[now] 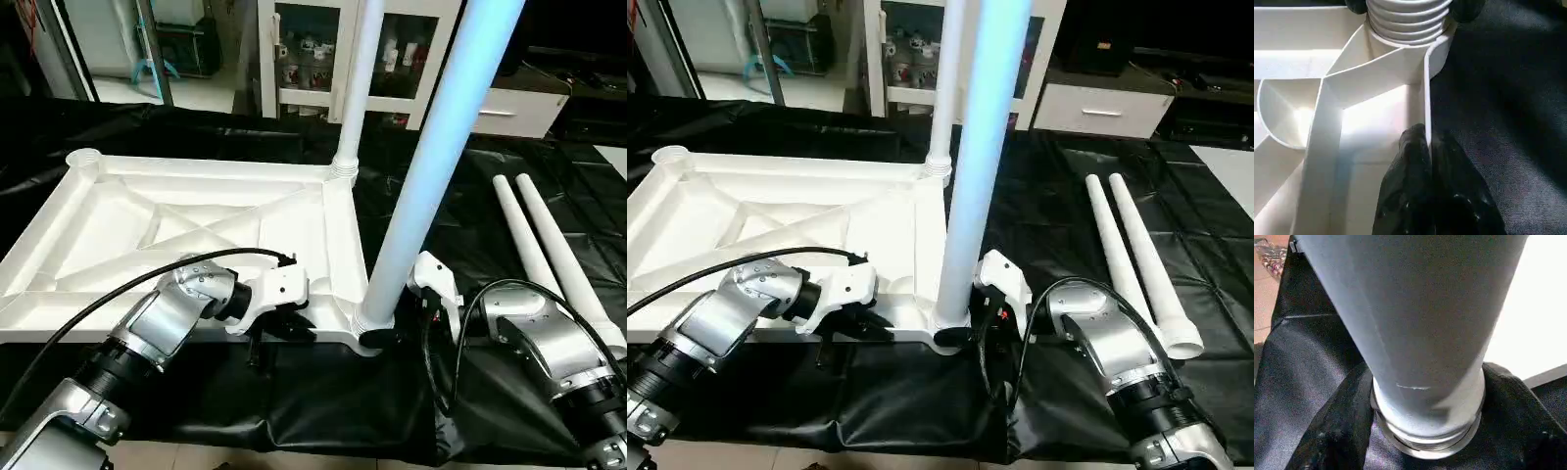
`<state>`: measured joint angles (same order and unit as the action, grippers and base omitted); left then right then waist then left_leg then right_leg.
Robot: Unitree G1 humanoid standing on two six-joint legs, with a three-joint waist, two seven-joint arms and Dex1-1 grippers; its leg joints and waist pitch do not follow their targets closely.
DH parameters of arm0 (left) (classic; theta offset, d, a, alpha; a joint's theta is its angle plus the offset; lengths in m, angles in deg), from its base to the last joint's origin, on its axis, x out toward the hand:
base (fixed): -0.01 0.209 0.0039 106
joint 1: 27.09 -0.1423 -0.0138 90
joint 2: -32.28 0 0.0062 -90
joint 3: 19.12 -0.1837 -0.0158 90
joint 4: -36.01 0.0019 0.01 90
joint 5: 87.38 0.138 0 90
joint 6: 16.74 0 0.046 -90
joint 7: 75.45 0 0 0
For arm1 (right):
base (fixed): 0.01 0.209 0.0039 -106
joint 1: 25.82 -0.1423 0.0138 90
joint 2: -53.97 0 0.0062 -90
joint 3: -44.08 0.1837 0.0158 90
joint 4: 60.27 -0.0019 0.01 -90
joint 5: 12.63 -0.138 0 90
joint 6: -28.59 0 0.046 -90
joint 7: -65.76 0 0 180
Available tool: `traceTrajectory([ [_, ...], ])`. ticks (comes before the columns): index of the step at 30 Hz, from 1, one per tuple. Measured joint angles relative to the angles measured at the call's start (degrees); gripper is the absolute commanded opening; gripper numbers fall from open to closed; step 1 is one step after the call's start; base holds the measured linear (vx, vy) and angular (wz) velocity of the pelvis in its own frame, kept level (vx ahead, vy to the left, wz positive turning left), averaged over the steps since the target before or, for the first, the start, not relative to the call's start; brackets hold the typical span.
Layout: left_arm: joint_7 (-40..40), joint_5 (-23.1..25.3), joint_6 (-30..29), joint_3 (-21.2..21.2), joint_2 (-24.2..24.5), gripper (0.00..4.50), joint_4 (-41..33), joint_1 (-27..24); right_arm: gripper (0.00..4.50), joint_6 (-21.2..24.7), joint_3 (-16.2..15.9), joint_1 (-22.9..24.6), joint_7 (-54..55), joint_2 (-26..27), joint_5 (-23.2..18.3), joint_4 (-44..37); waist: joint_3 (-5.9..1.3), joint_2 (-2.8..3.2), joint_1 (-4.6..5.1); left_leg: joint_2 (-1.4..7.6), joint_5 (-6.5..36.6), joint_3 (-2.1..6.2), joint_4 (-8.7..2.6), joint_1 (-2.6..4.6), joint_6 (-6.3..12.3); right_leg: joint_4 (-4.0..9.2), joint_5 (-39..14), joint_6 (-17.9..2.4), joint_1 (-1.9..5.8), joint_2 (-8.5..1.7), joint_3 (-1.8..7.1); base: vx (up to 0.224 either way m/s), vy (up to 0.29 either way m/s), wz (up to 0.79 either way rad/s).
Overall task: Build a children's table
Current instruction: Rotate leg to tighten
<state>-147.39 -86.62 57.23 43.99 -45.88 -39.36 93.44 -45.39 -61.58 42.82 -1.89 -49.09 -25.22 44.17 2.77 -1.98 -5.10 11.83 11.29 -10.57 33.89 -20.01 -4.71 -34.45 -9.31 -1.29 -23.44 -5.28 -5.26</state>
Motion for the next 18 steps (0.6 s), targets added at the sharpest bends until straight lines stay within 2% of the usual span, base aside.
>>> traceTrajectory([
  [3,1.44,0.13,-1.17,0.62,-0.51,0.00,0.47,-0.01,2.74,-0.16,0.88,-0.03,2.34,2.35,-0.01,1.97,-0.09,-0.15,0.17,0.01,-0.01,0.00,0.00,0.02,-0.01,-0.01,-0.04,0.07,0.16,0.01,0.00,0.000,0.000,0.00],
  [5,6.13,0.92,-2.76,2.64,-2.85,0.00,2.45,0.08,2.73,-0.01,3.30,-0.97,8.79,5.48,0.47,5.27,-0.09,-0.18,0.67,0.00,-0.04,0.01,0.08,0.11,-0.07,-0.01,-0.16,0.28,0.23,0.01,0.00,0.000,0.000,0.00],
  [9,19.42,1.60,-9.04,6.89,-11.52,0.00,7.76,2.16,2.72,1.46,9.42,-4.29,27.38,14.48,1.54,12.30,-0.09,-0.20,1.99,-0.03,-0.07,0.12,0.39,0.06,-0.11,0.02,-0.17,0.29,0.16,0.00,0.00,0.000,0.000,0.00],
  [12,25.53,1.51,-12.57,7.82,-15.30,0.00,9.12,3.23,2.72,1.51,10.99,-5.51,36.10,18.02,1.85,14.34,-0.11,-0.18,1.98,-0.07,-0.07,0.18,0.37,0.05,-0.11,0.05,-0.16,0.30,0.30,-0.02,-0.01,0.000,0.000,0.00],
  [14,28.62,1.63,-12.70,8.39,-16.66,0.00,10.62,4.00,2.72,1.13,11.93,-6.42,41.81,20.57,2.23,15.65,-0.12,-0.17,1.90,-0.07,-0.07,0.25,0.32,0.02,-0.11,0.04,-0.15,0.31,0.28,-0.01,-0.09,0.000,0.000,0.00],
  [18,38.07,4.14,-10.85,8.57,-22.36,0.00,16.18,6.67,2.72,-2.24,16.72,-9.28,58.45,28.24,3.30,20.60,-0.25,0.08,1.79,-0.11,-0.08,0.29,0.31,0.04,-0.12,0.10,-0.15,0.32,0.25,-0.03,-0.06,0.000,0.000,0.00],
])
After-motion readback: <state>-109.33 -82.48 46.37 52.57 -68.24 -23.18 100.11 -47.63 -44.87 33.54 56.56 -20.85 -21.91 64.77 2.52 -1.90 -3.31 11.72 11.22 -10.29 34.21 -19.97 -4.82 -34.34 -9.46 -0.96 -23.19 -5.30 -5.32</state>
